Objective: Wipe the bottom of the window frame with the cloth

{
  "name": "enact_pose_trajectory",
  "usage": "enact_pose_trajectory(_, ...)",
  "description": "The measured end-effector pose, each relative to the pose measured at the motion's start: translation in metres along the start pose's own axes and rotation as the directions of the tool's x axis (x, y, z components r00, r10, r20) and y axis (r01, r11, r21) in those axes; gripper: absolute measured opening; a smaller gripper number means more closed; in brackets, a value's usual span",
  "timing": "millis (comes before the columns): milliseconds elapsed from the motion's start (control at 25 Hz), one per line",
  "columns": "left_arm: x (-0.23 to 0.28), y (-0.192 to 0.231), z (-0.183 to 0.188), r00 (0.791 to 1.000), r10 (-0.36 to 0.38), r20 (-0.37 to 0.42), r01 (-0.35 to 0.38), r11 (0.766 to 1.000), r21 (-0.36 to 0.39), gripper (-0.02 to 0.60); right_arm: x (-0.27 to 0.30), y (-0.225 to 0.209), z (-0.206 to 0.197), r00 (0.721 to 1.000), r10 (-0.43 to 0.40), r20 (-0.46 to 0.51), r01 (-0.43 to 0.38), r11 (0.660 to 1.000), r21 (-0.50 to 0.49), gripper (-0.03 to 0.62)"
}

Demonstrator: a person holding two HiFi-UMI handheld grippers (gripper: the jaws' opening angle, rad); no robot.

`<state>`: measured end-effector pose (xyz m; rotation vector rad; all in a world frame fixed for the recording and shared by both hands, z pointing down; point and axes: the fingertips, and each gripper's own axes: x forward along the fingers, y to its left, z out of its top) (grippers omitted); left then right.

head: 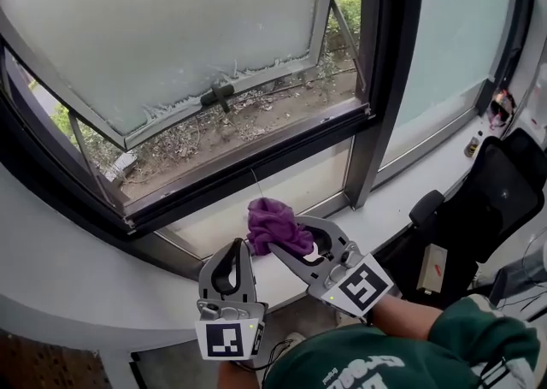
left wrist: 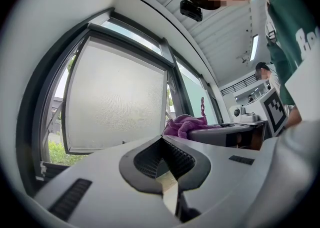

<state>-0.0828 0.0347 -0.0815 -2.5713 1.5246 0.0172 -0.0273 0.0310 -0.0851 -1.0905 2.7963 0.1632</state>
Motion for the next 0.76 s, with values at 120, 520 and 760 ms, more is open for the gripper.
enact_pose_trajectory(120,0.0,0.0,0.001,1.0,0.0,-0.003,0.0,1.0,0.001,0.006,0.0,0.001,0.001,1.0,0.003,0.001,-0.003,1.0,0.0,0.149)
enact_pose_trajectory(520,-0.003,-0.002,0.006,1.0,0.011,0.002,-0.011,1.0,0.006,0.006,-0.001,0.004,0.01,1.0,0.018,0.019,-0.017,0.999,-0.033,0.149)
enact_pose_trajectory(760,-0.002,-0.002,0.016,1.0,0.009,0.022,-0.009,1.0,0.014,0.006,0.0,0.005,0.02,0.999,0.018,0.036,-0.018,1.0,-0.022,0.149)
